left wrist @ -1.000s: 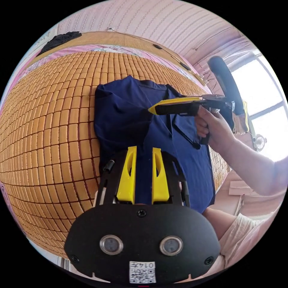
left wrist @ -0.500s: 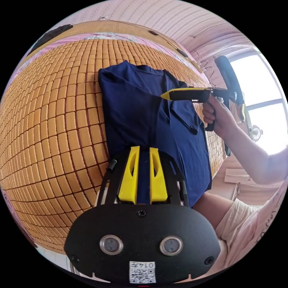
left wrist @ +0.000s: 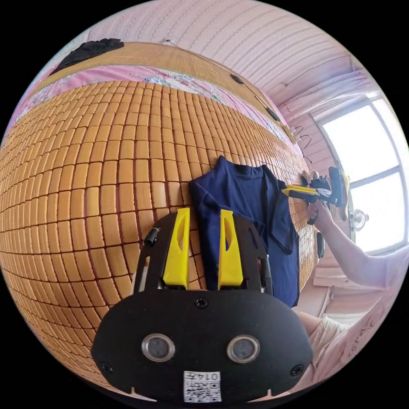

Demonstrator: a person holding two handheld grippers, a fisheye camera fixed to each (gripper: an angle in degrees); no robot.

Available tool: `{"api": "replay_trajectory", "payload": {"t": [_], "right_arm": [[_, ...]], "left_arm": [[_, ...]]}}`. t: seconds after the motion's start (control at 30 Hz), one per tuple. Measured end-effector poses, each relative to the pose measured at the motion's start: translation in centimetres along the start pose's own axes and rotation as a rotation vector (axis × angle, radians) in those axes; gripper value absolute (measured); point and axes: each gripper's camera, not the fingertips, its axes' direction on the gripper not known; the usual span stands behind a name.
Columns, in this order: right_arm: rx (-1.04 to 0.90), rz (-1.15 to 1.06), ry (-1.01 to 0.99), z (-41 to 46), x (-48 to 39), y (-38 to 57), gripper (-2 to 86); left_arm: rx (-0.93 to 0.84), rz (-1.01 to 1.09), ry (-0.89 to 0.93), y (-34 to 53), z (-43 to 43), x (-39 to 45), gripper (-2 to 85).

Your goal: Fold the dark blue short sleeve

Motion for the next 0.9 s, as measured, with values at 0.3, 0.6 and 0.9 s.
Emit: {"api": "replay_trajectory", "payload": {"t": [0.3,0.6,0.9], "right_arm": [[0.031,0.124,-0.048,0.3,6.9,2.8,0.2],[0.195,0.190,-0.036,-2.9,10.7,7.5,0.3],[0.339,-0.002,-0.202,-7.3,7.2,20.8,1.0]], "left_arm": [[0.001,-0.034,-0.002,-3.5,-0.2,-0.1,-0.8],[0.138,0.045,-0.018,-3.8,-3.0,3.7,-0.9],[0.263,0.182,-0.028,10.1,-8.1,9.4,-0.8]]}}
